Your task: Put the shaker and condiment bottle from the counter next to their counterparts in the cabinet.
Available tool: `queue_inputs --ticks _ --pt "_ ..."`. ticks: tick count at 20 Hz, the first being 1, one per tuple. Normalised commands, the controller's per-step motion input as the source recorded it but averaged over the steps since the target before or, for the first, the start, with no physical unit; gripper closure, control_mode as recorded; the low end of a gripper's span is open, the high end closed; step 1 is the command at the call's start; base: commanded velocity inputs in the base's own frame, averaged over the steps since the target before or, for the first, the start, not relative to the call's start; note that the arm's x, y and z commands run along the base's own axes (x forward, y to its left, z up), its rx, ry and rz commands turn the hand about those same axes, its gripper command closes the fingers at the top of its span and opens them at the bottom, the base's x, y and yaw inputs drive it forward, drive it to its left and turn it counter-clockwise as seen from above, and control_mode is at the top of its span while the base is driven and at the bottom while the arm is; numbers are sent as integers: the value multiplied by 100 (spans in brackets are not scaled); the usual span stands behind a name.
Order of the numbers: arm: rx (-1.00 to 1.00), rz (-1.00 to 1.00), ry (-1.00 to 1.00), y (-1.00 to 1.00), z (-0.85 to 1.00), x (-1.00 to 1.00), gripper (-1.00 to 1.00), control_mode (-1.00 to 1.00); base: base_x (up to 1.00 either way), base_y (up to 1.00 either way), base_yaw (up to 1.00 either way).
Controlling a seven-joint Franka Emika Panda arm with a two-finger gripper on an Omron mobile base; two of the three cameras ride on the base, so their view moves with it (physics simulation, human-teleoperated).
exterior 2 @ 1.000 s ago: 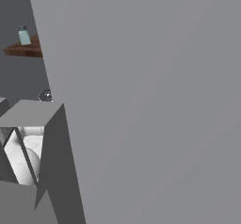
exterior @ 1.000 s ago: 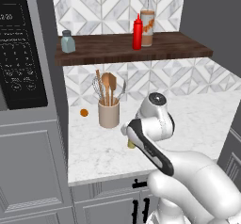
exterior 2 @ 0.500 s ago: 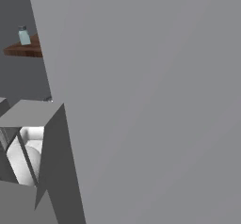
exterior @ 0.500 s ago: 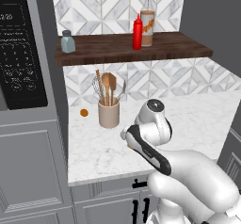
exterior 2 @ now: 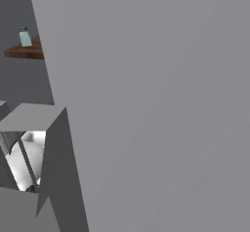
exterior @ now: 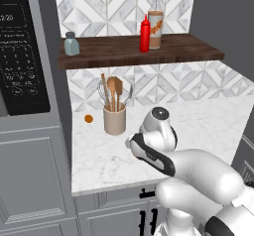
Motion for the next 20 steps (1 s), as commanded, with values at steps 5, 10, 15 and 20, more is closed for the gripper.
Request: queue_inputs --ticks 5,10,15,20 --pt "0 0 1 0 -18 6 -100 -100 0 0 0" --pt "0 0 2 0 -21 0 -100 -100 0 0 0" --pt "0 0 0 0 -23 3 -100 -100 0 0 0" --pt "0 0 0 0 -22 10 -100 -100 0 0 0"
